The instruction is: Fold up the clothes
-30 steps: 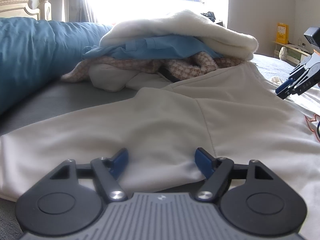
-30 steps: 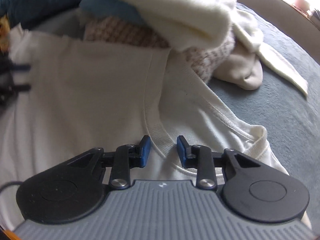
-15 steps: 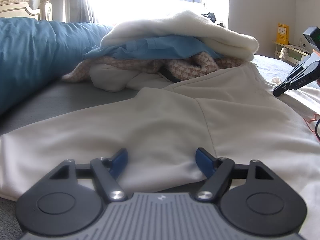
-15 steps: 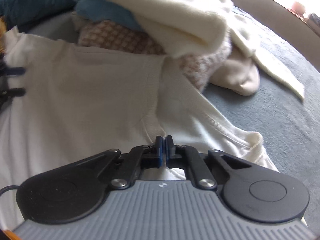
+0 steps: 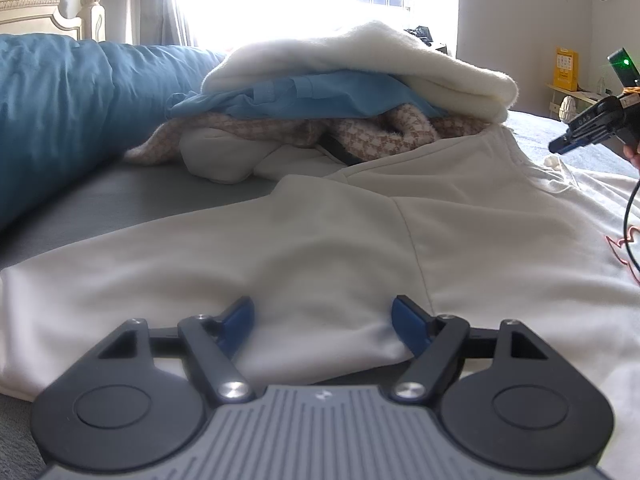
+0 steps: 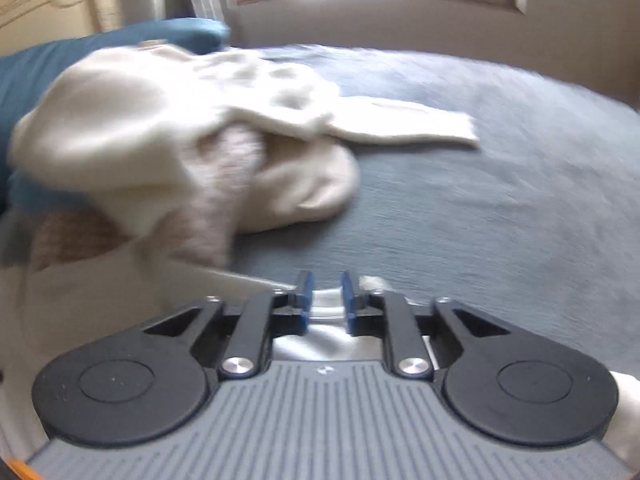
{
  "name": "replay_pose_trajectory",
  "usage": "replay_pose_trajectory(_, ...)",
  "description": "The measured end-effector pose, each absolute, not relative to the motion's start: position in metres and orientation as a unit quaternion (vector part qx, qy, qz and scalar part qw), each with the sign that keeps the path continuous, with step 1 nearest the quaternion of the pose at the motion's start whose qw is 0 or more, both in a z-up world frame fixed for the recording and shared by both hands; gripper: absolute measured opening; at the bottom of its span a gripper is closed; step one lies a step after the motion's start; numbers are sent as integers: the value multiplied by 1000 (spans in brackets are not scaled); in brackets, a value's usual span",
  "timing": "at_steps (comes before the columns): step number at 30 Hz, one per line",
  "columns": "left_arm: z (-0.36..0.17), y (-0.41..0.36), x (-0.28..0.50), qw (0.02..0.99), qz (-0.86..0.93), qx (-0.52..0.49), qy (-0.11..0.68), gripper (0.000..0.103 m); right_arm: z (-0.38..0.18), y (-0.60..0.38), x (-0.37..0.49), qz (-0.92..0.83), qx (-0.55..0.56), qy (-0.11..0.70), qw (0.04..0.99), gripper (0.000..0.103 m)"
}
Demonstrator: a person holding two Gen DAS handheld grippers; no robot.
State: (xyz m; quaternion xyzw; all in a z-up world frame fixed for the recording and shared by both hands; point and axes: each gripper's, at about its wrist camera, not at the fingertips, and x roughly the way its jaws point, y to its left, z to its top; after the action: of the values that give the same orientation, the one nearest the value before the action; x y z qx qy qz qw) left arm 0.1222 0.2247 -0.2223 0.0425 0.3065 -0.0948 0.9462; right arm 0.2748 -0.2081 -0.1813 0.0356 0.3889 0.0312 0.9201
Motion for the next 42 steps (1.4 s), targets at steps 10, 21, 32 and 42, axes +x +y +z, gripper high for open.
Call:
replay_pose_trajectory(10, -223, 226, 125, 946, -90, 40, 310, 82, -219, -220, 302, 4, 63, 460, 886, 16)
replay_pose_trajectory(21, -215, 230, 124, 939, -62, 94, 324, 85, -183, -304, 249, -121, 311, 307, 891, 26)
replay_pose_trajectory(32, -174, 265, 103, 942, 15, 46, 332, 78, -109, -380, 31, -104, 428, 212, 872, 29)
replay_pose_trajectory(42, -164, 194, -10, 876, -148, -27, 458, 55, -119, -345, -122, -43, 490, 190, 850, 31)
